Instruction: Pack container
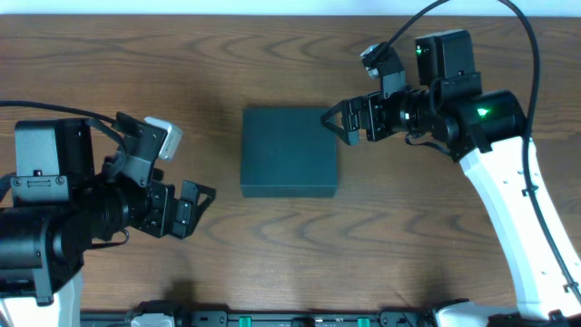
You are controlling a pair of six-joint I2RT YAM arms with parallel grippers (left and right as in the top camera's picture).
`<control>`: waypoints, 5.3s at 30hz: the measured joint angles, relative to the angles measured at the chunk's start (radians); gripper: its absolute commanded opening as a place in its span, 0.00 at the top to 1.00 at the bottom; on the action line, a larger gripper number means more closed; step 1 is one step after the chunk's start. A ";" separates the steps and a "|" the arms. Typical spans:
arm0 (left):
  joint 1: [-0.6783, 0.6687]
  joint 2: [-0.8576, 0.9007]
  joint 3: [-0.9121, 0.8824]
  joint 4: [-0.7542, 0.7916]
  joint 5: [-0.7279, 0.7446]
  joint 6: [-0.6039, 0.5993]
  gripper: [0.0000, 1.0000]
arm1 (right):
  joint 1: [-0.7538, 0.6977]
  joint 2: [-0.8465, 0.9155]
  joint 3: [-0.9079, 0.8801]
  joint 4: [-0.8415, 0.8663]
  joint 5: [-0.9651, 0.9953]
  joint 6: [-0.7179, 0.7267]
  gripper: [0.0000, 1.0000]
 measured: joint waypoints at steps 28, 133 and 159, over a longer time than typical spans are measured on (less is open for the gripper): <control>0.000 -0.400 -0.536 0.481 -0.232 -0.030 0.05 | 0.000 0.000 0.000 -0.001 0.004 0.000 0.00; -0.025 -1.111 -1.497 0.884 -0.043 -0.406 0.05 | 0.158 -1.277 -1.240 0.391 0.453 -0.071 0.01; -0.025 -1.111 -1.497 0.884 -0.042 -0.406 0.05 | 0.166 -1.486 -1.396 0.397 0.453 -0.069 0.01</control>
